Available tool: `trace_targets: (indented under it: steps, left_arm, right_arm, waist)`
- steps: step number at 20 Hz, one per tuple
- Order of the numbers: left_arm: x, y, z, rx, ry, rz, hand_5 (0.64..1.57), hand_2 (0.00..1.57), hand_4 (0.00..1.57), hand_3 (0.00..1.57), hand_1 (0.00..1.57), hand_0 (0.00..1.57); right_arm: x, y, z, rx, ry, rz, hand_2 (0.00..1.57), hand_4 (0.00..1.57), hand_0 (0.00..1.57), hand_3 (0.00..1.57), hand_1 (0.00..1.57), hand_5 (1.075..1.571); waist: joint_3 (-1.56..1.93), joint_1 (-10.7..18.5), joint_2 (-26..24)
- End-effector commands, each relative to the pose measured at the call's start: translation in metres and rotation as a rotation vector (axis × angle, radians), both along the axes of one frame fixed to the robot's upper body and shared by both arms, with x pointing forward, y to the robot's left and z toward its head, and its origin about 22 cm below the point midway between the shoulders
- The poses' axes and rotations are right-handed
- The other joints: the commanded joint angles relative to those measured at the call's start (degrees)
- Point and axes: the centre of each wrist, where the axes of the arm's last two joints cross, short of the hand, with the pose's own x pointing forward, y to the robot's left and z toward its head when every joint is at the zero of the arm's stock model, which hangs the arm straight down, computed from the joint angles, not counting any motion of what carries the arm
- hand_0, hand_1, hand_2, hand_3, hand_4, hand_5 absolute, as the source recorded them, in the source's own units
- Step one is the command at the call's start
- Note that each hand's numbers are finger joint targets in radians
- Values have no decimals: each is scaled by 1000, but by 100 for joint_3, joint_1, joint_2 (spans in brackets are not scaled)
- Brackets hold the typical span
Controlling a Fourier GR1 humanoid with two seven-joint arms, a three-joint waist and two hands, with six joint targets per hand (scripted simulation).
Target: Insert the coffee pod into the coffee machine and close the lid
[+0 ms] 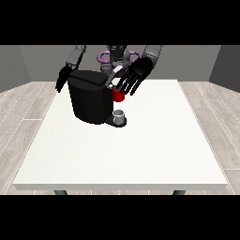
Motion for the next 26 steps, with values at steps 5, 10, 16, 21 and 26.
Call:
trace_targets:
  steps: [5, 10, 16, 21, 26]
  left_arm:
    - [-3, -29, -100, -47, 232, -78, 1571, 85, 0, 0, 0, 0]
    - [-11, -40, -158, -578, 280, -127, 1571, 0, 198, 0, 0, 0]
    - [-60, -57, -280, -1024, 514, -63, 1571, 0, 69, 0, 0, 0]
    - [-93, -49, -324, -1077, 635, -28, 1571, 0, 393, 0, 0, 0]
    - [-101, -43, -324, -1080, 621, 1, 1571, 0, 386, 0, 0, 0]
  right_arm:
    - [-31, -29, -62, 29, 164, -106, 0, 0, 0, 0, 0, 1571]
    - [-47, -40, -76, 52, 178, -113, 0, 0, 0, 0, 0, 1571]
    - [-55, -42, -74, 130, 168, -65, 0, 0, 0, 0, 0, 1571]
    - [-49, -63, -56, 79, 166, -7, 0, 0, 0, 0, 0, 1571]
    - [-43, -41, -38, 28, 115, 88, 0, 251, 0, 0, 0, 1571]
  waist:
    - [-5, 825, -1211]
    - [-21, 1121, -1713]
    - [-17, 1760, -2847]
    - [-7, 2308, -3332]
    - [-7, 2263, -3232]
